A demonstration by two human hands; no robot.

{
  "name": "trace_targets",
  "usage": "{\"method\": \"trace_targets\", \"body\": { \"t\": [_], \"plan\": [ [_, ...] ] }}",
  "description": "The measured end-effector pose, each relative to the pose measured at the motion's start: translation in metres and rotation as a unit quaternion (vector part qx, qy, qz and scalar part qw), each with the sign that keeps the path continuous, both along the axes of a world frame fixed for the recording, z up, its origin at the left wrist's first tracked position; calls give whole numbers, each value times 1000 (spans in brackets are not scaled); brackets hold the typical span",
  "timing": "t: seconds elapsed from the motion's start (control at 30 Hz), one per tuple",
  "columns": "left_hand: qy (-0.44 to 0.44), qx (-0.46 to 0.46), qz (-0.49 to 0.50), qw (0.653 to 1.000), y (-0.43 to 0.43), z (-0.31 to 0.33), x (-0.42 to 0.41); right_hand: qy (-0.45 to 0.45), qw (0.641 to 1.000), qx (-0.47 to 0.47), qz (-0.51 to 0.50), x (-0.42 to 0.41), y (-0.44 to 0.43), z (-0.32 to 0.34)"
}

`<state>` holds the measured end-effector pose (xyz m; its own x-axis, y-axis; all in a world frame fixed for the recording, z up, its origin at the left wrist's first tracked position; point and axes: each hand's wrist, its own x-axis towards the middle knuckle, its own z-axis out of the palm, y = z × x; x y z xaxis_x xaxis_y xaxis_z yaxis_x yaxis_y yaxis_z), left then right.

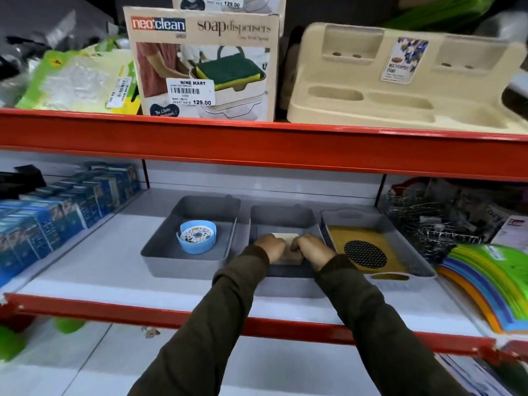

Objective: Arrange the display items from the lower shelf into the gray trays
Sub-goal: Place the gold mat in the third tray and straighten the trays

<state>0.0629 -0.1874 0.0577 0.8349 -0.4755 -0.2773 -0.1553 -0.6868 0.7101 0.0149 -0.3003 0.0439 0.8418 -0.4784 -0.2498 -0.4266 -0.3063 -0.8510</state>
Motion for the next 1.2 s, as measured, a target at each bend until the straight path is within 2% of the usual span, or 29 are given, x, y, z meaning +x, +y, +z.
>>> {"method": "trace_targets", "body": {
  "t": [0.07, 0.13, 0.23, 0.3, 0.37, 0.43, 0.53, 0.6, 0.67, 0.77, 0.87, 1.0, 1.2],
  "plan": [
    [-4, 2, 7, 1000, -1, -1, 1, -9, 1000, 5, 2, -1, -1, 4],
    [-31, 18, 14, 999, -5, -2, 0, -58, 998, 37, -10, -10, -10, 11],
    [-134, 31, -8, 990, -20, 0, -5, -155, 981, 111, -26, -41, -39, 33],
    [-196, 20, -69, 978, -39, 6, -16, -186, 981, 61, 1, -68, -71, 45],
    [-228, 30, -171, 958, -63, 11, -31, -161, 986, -16, 48, -87, -108, 47],
    [-241, 78, -251, 934, -93, 12, -47, -64, 988, -113, 88, -99, -143, 41],
    [-250, 177, -269, 913, -129, 8, -62, 92, 947, -267, 156, -99, -176, 25],
    [-247, 231, -250, 907, -143, 6, -65, 128, 912, -337, 194, -95, -187, 18],
    [-248, 235, -217, 915, -148, 6, -66, 138, 909, -339, 200, -90, -195, 11],
    [-241, 210, -191, 928, -150, 0, -68, 98, 928, -308, 185, -82, -195, 0],
    [-282, 209, -209, 913, -149, -10, -67, 27, 900, -390, 191, -82, -198, -12],
    [-301, 199, -219, 906, -153, -16, -62, 3, 925, -336, 177, -85, -200, -19],
    [-325, 233, -207, 893, -165, -24, -55, 14, 925, -340, 172, -83, -203, -20]
  ]
}}
